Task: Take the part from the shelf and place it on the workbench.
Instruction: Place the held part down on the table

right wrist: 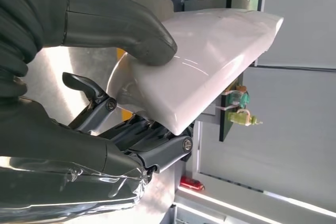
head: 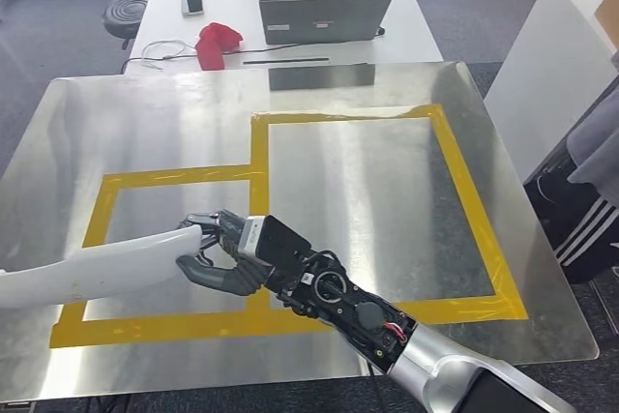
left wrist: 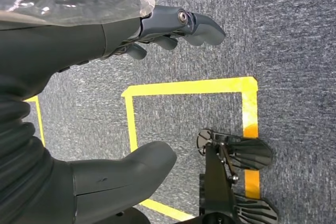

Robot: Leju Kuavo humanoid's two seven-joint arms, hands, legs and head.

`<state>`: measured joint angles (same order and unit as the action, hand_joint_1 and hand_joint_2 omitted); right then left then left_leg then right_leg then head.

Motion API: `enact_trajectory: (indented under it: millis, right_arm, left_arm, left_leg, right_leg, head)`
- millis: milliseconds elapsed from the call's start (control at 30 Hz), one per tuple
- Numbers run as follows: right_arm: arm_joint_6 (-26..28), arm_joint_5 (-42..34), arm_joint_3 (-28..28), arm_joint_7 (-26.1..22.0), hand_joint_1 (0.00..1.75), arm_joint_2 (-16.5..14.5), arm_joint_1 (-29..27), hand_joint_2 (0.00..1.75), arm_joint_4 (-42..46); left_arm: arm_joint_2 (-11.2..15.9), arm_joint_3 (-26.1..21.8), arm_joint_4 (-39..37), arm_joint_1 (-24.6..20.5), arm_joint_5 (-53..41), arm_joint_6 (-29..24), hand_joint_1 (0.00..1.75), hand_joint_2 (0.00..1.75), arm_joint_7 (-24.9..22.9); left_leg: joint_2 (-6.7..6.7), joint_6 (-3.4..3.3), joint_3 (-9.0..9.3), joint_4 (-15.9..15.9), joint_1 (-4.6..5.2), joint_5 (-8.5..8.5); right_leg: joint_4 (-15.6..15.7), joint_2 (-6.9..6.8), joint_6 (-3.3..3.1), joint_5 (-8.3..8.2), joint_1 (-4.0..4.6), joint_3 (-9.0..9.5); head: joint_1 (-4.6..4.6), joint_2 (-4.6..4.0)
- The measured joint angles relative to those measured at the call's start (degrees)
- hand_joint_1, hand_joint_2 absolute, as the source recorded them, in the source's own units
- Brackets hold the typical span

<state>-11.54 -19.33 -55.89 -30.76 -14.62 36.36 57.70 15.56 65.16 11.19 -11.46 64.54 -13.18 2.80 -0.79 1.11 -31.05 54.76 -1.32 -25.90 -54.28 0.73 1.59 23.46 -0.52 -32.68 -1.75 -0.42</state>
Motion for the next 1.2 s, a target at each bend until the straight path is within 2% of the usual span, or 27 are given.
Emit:
enact_trajectory:
  millis: [133, 233, 433, 600, 667, 933, 1100, 1200]
  right_arm:
    - [0.8, 0.7, 0.0, 0.4, 1.75, 0.0, 0.4, 1.75, -0.1]
    - [3.5, 2.6, 0.0, 2.0, 1.75, -0.6, 2.5, 1.75, -1.2]
    - [16.0, 6.1, -1.9, 10.4, 1.75, -3.0, 10.6, 1.75, -5.5]
    - [26.1, 10.7, -7.2, 17.9, 1.75, -4.4, 14.9, 1.75, -7.4]
    - [28.5, 13.2, -9.6, 19.6, 1.75, -4.8, 15.4, 1.75, -7.9]
    - [30.1, 17.2, -15.9, 20.8, 1.75, -5.2, 15.7, 1.75, -9.6]
    - [32.4, 24.6, -18.6, 22.4, 1.75, -5.3, 15.2, 1.75, -9.9]
    - [32.9, 26.2, -19.9, 22.9, 1.75, -5.3, 14.8, 1.75, -10.0]
  left_arm:
    - [0.0, 0.0, 0.0, 0.0, 0.0, 0.0, 0.00, 1.75, 0.3]
    - [0.0, 0.0, 0.0, -0.1, 0.1, 0.0, 0.00, 1.75, 0.7]
    - [-0.2, 0.0, 0.0, -0.6, 0.0, 0.0, 0.00, 1.75, 1.2]
    - [-0.6, 0.0, 0.0, -1.4, -1.0, 0.5, 0.00, 1.75, 0.5]
    - [-0.7, 0.0, 0.0, -1.7, -1.3, 0.6, 0.00, 1.75, 0.2]
    - [-1.0, 0.0, 0.0, -2.8, -2.2, 0.9, 0.00, 1.75, -0.5]
    - [-1.0, 0.0, 0.0, -2.9, -2.2, 1.1, 0.00, 1.75, -0.6]
    - [-1.0, 0.0, 0.0, -2.9, -2.2, 1.1, 0.00, 1.75, -0.6]
  left_leg:
    - [0.00, 0.04, 0.05, -0.1, 0.00, 0.03]
    - [0.00, 0.06, 0.05, -0.1, 0.00, 0.04]
    - [0.02, 0.06, 0.05, -0.2, 0.00, 0.13]
    - [0.02, 0.06, 0.05, -0.2, 0.00, 0.13]
    - [0.02, 0.06, 0.05, -0.2, 0.00, 0.13]
    - [0.02, 0.07, 0.04, -0.2, 0.00, 0.12]
    - [0.03, 0.07, 0.05, -0.2, 0.00, 0.12]
    - [0.03, 0.07, 0.05, -0.2, 0.00, 0.12]
  right_leg:
    - [0.0, 0.01, -0.02, 0.02, 0.01, 0.00]
    - [0.0, 0.03, -0.03, 0.02, 0.01, -0.02]
    - [-0.1, 0.04, -0.03, 0.01, 0.02, -0.04]
    - [-0.1, 0.03, -0.03, 0.02, 0.02, -0.05]
    - [-0.1, 0.03, -0.03, 0.02, 0.02, -0.06]
    - [-0.1, 0.03, -0.04, 0.04, 0.02, -0.09]
    - [-0.1, 0.03, -0.04, 0.04, 0.02, -0.09]
    - [-0.1, 0.04, -0.04, 0.04, 0.02, -0.10]
  head:
    - [0.00, 0.00]
    - [0.00, 0.00]
    - [0.00, 0.00]
    - [0.00, 0.00]
    - [0.00, 0.00]
    - [0.00, 0.00]
    - [0.00, 0.00]
    - [0.00, 0.00]
